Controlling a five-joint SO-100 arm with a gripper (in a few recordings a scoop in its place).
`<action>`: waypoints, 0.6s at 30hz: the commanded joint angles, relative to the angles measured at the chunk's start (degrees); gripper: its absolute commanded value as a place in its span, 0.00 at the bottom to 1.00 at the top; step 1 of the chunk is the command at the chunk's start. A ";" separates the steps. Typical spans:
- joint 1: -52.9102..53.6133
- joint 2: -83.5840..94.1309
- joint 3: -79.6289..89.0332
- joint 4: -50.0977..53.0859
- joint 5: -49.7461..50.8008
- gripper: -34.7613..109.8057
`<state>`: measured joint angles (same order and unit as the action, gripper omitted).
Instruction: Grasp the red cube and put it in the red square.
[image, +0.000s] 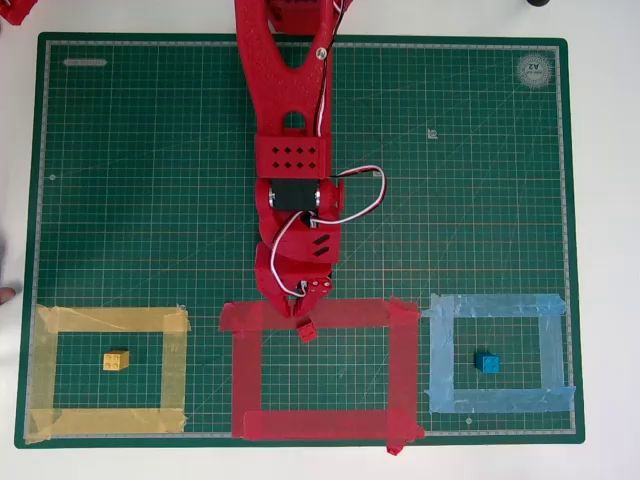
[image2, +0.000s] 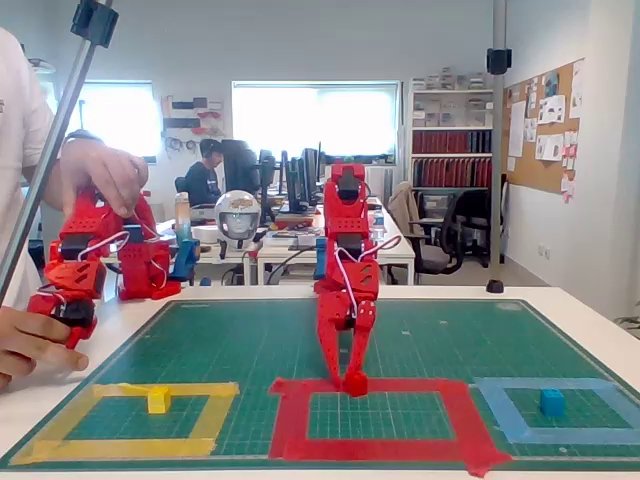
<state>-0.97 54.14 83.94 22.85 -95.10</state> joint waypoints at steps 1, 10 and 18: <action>-2.46 0.09 -1.05 -2.11 -1.67 0.23; -5.36 1.76 1.58 -2.11 -1.76 0.23; -6.06 0.88 -0.62 -2.11 -1.76 0.23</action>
<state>-4.57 53.61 84.46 20.30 -95.19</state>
